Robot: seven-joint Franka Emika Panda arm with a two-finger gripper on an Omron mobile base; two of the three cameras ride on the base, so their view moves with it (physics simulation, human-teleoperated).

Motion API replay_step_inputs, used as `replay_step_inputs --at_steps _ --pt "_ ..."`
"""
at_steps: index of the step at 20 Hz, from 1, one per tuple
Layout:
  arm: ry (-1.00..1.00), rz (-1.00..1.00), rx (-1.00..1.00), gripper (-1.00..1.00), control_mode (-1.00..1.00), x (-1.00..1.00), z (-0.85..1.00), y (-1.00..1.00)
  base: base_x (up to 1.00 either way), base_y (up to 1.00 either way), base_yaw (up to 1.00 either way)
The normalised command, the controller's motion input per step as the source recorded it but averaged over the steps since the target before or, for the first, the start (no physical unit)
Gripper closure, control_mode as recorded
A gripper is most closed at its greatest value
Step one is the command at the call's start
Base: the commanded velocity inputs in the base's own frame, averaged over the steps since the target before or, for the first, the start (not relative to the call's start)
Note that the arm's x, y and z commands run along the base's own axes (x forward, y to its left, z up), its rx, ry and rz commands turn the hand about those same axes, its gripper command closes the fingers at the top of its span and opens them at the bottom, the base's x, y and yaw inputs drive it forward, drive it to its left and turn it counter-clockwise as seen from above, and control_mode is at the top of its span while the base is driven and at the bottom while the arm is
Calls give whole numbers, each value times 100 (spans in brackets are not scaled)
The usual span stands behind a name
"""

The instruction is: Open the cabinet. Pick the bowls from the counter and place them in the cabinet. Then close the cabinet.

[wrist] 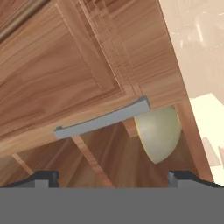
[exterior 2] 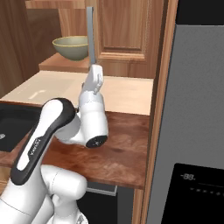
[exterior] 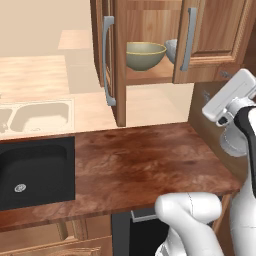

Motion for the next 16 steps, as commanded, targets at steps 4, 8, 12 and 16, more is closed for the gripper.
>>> replay_step_inputs --at_steps 4,8,12,16 --pt "7 -2 0 -100 -100 -77 14 13 0 0 0" --pt "8 -2 -3 -100 -100 -71 1 26 0 0 0" --pt "5 -2 -7 -100 -100 -59 0 44 0 0 0" --pt "3 -4 -10 -100 -100 -44 0 54 0 0 0"
